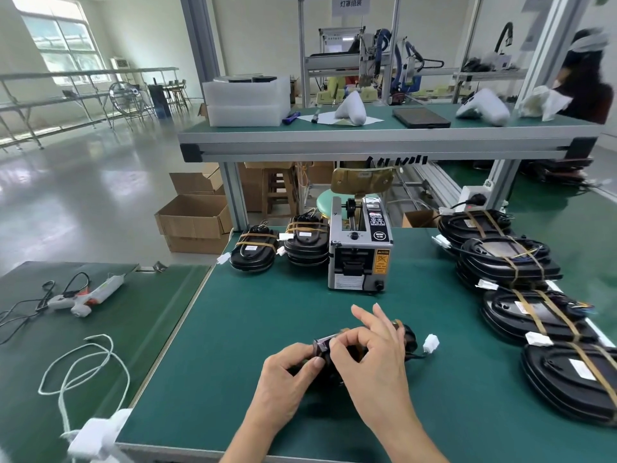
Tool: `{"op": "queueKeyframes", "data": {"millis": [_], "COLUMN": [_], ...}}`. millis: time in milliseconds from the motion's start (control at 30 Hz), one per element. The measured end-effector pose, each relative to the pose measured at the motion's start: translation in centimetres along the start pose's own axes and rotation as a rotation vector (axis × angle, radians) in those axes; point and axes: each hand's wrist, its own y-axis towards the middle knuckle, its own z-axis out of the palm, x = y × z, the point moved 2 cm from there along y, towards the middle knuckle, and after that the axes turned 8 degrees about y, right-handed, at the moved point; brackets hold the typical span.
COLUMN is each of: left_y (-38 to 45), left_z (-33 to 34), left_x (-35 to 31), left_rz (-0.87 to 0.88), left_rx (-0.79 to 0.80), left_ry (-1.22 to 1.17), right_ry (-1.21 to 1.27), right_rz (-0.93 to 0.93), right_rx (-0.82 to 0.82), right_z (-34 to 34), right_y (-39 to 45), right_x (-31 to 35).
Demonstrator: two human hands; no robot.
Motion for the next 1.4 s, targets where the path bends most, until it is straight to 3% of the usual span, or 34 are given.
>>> {"op": "queueKeyframes", "data": {"millis": [1400], "left_y": [-0.01], "left_z": [-0.19], "left_x": [-0.23], "left_rz": [-0.004], "left_rx": [-0.006], "left_ry": [0.041], "right_ry": [-0.128], "right_rz": [0.009], "right_rx": [-0.008], "right_z": [0.43], "right_y": [0.32], "right_x": [0.48]}}
